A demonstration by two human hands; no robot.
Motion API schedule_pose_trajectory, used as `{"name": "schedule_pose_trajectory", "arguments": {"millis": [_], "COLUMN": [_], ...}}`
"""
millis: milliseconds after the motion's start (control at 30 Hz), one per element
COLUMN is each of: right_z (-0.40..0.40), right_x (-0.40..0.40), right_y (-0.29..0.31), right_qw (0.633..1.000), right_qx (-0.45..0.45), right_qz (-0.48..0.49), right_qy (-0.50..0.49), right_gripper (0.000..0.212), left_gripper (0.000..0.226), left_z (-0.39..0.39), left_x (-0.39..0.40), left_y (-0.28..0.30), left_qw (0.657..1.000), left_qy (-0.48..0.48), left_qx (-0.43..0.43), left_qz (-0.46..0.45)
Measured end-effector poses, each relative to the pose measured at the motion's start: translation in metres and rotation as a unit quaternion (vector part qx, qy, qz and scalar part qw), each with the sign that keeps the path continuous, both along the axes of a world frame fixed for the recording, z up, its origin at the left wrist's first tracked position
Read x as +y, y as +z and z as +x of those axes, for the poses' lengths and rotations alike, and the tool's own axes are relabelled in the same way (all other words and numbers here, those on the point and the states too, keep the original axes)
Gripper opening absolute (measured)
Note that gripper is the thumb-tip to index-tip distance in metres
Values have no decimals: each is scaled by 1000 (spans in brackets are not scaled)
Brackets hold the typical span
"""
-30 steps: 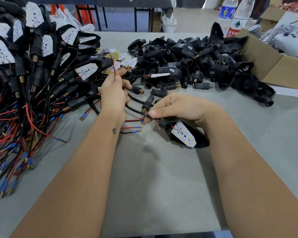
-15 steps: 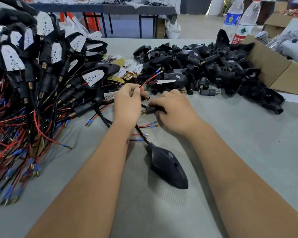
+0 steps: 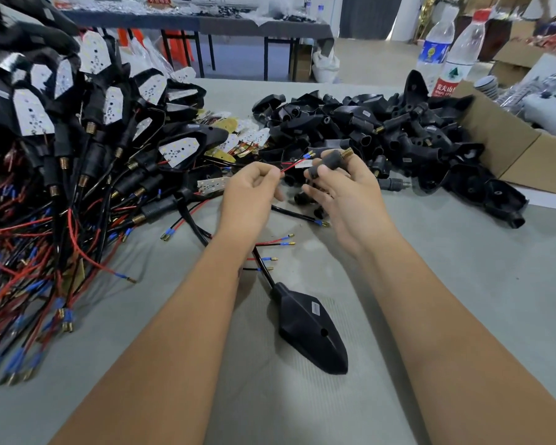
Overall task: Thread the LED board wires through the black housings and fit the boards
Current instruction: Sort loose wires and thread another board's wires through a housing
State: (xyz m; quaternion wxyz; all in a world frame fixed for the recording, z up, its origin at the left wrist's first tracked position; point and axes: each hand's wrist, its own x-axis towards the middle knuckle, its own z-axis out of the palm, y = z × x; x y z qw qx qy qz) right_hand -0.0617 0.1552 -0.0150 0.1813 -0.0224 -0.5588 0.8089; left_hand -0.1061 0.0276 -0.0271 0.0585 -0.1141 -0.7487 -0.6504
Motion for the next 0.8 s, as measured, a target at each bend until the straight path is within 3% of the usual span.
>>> {"name": "schedule_pose_trajectory", "arguments": {"millis": [133,333,533,700,800], "right_z": [1,-2,0,-1,-1], "right_x": [2,6,7,5,5], "right_y": [0,-1,-4,-6,-8], "right_qw": [1000,999,999,999,999], "right_qx": [1,9,2,-10,-24], "right_qz": [-27,-33,-21,-23,12], "right_qy": [14,24,40,27,20], "right_gripper": [17,15,12,10,8], "left_gripper": [21,17,20,19,16], "left_z": [2,2,7,6,5], "left_x": [2,7,2,3,5], "left_y": [0,-2,3,7,6], "left_qw": [999,994,998,998,999], "left_qy": [-49,-32,-58,-41,-5], "left_qx": [11,35,26,-40,-33], "left_qz": [2,-94,-22,34,8]}}
